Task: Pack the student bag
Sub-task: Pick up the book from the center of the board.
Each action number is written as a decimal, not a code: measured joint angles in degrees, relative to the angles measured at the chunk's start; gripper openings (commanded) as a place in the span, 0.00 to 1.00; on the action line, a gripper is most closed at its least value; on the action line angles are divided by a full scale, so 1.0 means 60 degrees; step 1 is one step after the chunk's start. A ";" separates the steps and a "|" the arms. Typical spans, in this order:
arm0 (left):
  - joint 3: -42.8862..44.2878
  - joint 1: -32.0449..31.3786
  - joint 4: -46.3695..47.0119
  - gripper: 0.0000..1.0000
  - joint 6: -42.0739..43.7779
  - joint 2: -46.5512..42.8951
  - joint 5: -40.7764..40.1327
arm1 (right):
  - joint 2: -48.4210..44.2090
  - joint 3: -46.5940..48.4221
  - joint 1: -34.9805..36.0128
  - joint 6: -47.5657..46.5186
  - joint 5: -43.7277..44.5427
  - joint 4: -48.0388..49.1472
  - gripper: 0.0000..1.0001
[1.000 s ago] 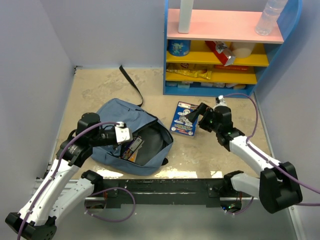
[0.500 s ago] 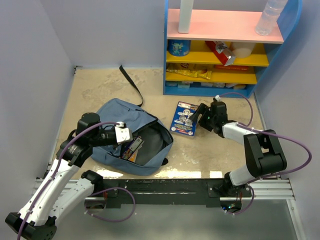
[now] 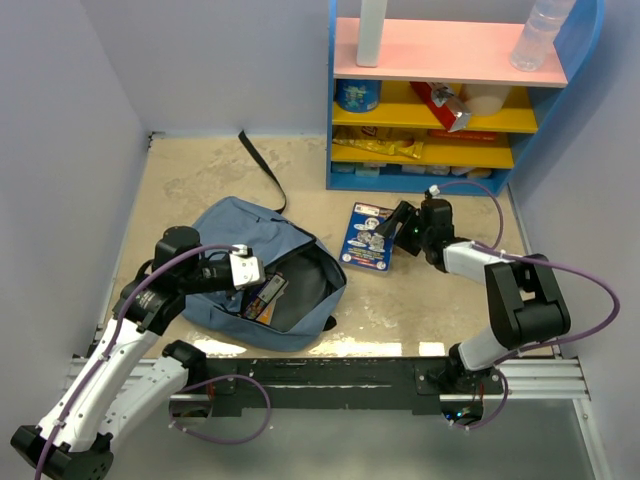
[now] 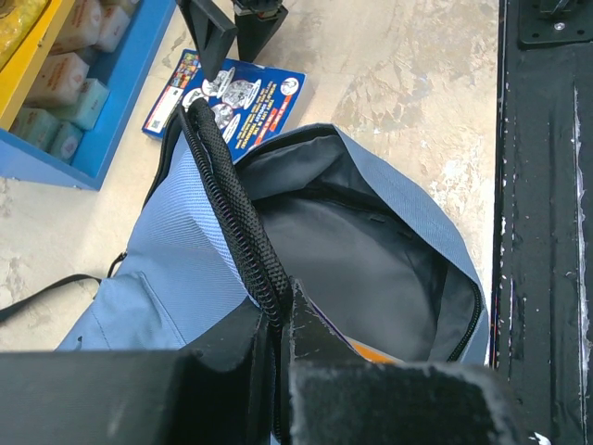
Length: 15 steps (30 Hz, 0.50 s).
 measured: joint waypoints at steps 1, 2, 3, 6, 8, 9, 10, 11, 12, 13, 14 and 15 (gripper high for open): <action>0.0000 0.0000 0.0000 0.00 0.0000 0.0000 0.0000 | 0.0098 0.0044 0.0000 0.0015 0.0000 0.0022 0.73; 0.0000 0.0000 0.0000 0.00 0.0000 0.0000 0.0000 | 0.0211 0.0091 0.0000 0.0036 0.0000 0.0029 0.73; 0.0000 0.0000 0.0000 0.00 0.0000 0.0000 0.0000 | 0.0317 0.0131 0.0000 0.0062 0.0004 0.0033 0.73; 0.0000 0.0000 0.0004 0.00 0.0000 0.0000 0.0000 | 0.0488 0.0153 0.0000 0.0117 0.0000 0.0055 0.72; 0.0000 0.0000 0.0004 0.00 0.0000 0.0000 0.0000 | 0.0546 0.0153 0.0000 0.0175 -0.0033 0.0117 0.71; 0.0000 0.0000 0.0004 0.00 0.0000 0.0000 0.0000 | 0.0546 0.0153 0.0007 0.0208 -0.0055 0.0138 0.71; 0.0000 0.0000 0.0004 0.00 0.0000 -0.0004 0.0000 | 0.0543 0.0153 0.0022 0.0248 -0.0076 0.0178 0.71; 0.0000 0.0000 0.0004 0.00 0.0000 -0.0004 0.0000 | 0.0543 0.0153 0.0040 0.0291 -0.0138 0.0229 0.71; 0.0000 0.0000 0.0004 0.00 0.0000 -0.0004 0.0000 | 0.0543 0.0153 0.0062 0.0321 -0.0186 0.0255 0.71; 0.0000 0.0000 0.0004 0.00 0.0000 -0.0007 0.0000 | 0.0535 0.0164 0.0117 0.0364 -0.0219 0.0270 0.71; 0.0000 0.0000 0.0004 0.00 0.0000 -0.0007 0.0000 | 0.0532 0.0189 0.0157 0.0397 -0.0240 0.0270 0.71; 0.0000 0.0000 0.0004 0.00 0.0000 -0.0007 0.0000 | 0.0532 0.0237 0.0226 0.0437 -0.0259 0.0255 0.71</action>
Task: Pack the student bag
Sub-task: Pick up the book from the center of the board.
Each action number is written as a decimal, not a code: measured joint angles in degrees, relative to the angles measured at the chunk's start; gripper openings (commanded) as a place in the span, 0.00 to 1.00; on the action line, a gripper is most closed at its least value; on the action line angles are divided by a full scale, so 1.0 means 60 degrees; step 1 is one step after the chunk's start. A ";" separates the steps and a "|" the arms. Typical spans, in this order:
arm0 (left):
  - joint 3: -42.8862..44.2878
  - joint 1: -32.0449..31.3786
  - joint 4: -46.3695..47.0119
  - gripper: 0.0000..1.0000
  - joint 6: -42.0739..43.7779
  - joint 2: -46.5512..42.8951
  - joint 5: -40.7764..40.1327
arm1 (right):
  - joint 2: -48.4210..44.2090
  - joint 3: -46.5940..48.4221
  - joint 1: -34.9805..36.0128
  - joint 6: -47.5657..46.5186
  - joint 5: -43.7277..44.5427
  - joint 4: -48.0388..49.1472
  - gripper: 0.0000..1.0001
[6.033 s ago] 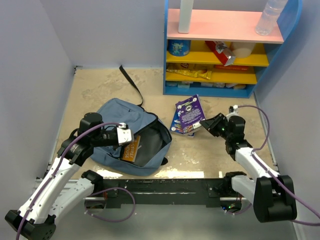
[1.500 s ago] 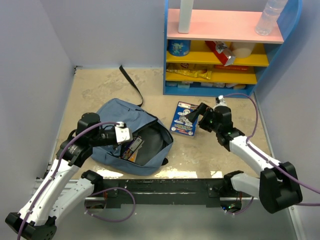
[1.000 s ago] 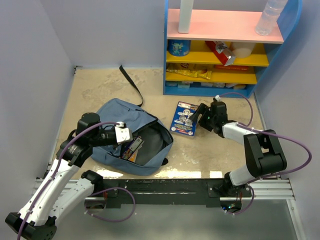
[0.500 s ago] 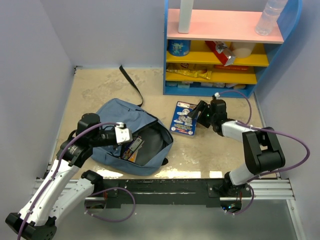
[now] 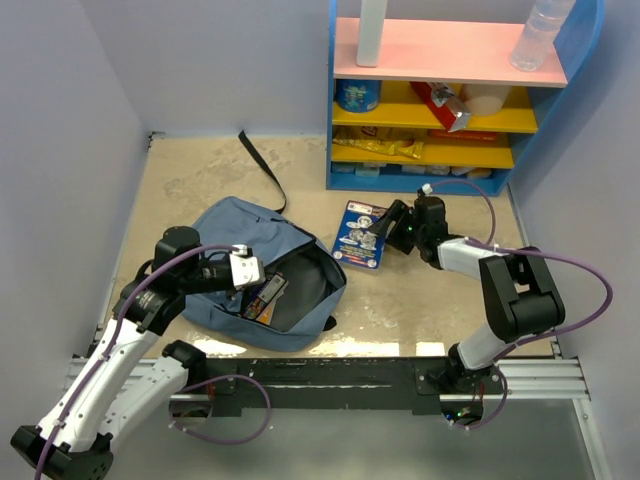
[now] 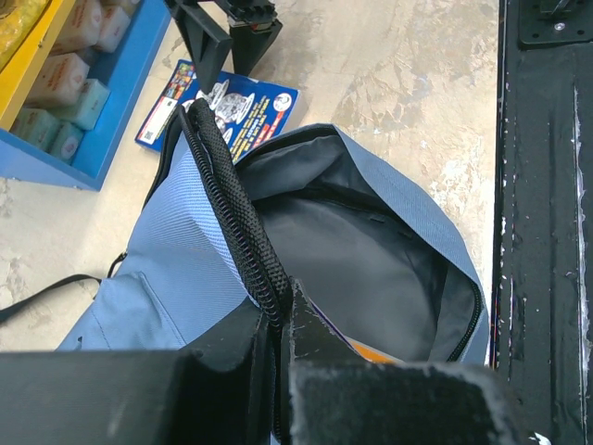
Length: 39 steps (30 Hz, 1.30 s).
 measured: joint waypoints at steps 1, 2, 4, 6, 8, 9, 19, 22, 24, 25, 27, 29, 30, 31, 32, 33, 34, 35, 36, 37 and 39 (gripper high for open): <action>0.0000 0.0000 0.0000 0.00 0.0000 0.0000 0.0000 | 0.0000 0.0062 0.0062 0.0018 -0.0018 -0.0022 0.71; 0.0000 0.0000 0.0000 0.00 0.0000 -0.0004 0.0000 | 0.0000 0.0164 0.0146 0.0044 -0.0018 -0.0036 0.70; -0.0004 0.0000 0.0000 0.00 0.0000 -0.0022 0.0000 | 0.0000 0.0372 0.0288 0.0080 -0.0015 -0.0040 0.70; -0.0040 0.0004 0.0007 0.00 0.0007 -0.0076 0.0000 | 0.0000 0.0579 0.0419 0.0120 -0.0007 0.0004 0.69; -0.0127 0.0004 0.0007 0.00 0.0015 -0.0149 0.0007 | 0.0000 0.0772 0.0579 0.0171 0.0033 0.0084 0.69; -0.0146 0.0004 0.0000 0.00 0.0018 -0.0175 0.0015 | 0.0000 0.0838 0.0663 0.0186 0.0051 0.0124 0.68; -0.0466 0.0000 0.0353 0.00 0.0193 -0.0390 -0.1523 | 0.0350 0.1111 0.1056 0.0335 0.0055 0.0495 0.54; -0.0539 0.0000 0.0441 0.00 0.0229 -0.0390 -0.1796 | 0.0652 0.1137 0.1155 0.0342 0.0058 0.0692 0.53; -0.0546 0.0000 0.0441 0.00 0.0248 -0.0379 -0.1840 | 0.0765 0.1137 0.1260 0.0361 0.0047 0.0892 0.53; -0.0546 0.0000 0.0437 0.00 0.0251 -0.0368 -0.1836 | 0.0787 0.1137 0.1308 0.0386 0.0033 0.0984 0.54; -0.0546 0.0000 0.0433 0.00 0.0251 -0.0364 -0.1832 | 0.0805 0.1137 0.1432 0.0393 0.0004 0.1195 0.54; -0.0546 0.0004 0.0433 0.00 0.0251 -0.0357 -0.1821 | 0.0827 0.1162 0.1559 0.0379 -0.0029 0.1282 0.52; -0.0546 0.0004 0.0430 0.00 0.0255 -0.0353 -0.1810 | 0.0892 0.1231 0.1614 0.0339 -0.0051 0.1271 0.49; -0.0546 0.0004 0.0433 0.00 0.0251 -0.0350 -0.1792 | 0.0984 0.1326 0.1654 0.0295 -0.0066 0.1260 0.41; -0.0546 0.0004 0.0433 0.00 0.0251 -0.0350 -0.1778 | 0.1151 0.1494 0.1698 0.0219 -0.0117 0.1213 0.38; -0.0546 0.0007 0.0430 0.00 0.0251 -0.0350 -0.1745 | 0.1351 0.1661 0.1723 0.0135 -0.0160 0.1198 0.35; -0.0546 0.0015 0.0430 0.00 0.0251 -0.0350 -0.1716 | 0.1541 0.1796 0.1741 0.0066 -0.0189 0.1198 0.30; -0.0546 0.0025 0.0423 0.00 0.0248 -0.0357 -0.1683 | 0.1712 0.1887 0.1752 0.0015 -0.0197 0.1202 0.28; -0.0546 0.0036 0.0415 0.00 0.0248 -0.0357 -0.1657 | 0.1836 0.1920 0.1752 -0.0051 -0.0197 0.1195 0.20; -0.0546 0.0047 0.0397 0.00 0.0244 -0.0357 -0.1636 | 0.1909 0.1920 0.1752 -0.0120 -0.0193 0.1158 0.15; -0.0546 0.0055 0.0339 0.00 0.0244 -0.0357 -0.1599 | 0.1956 0.1912 0.1752 -0.0255 -0.0197 0.0940 0.02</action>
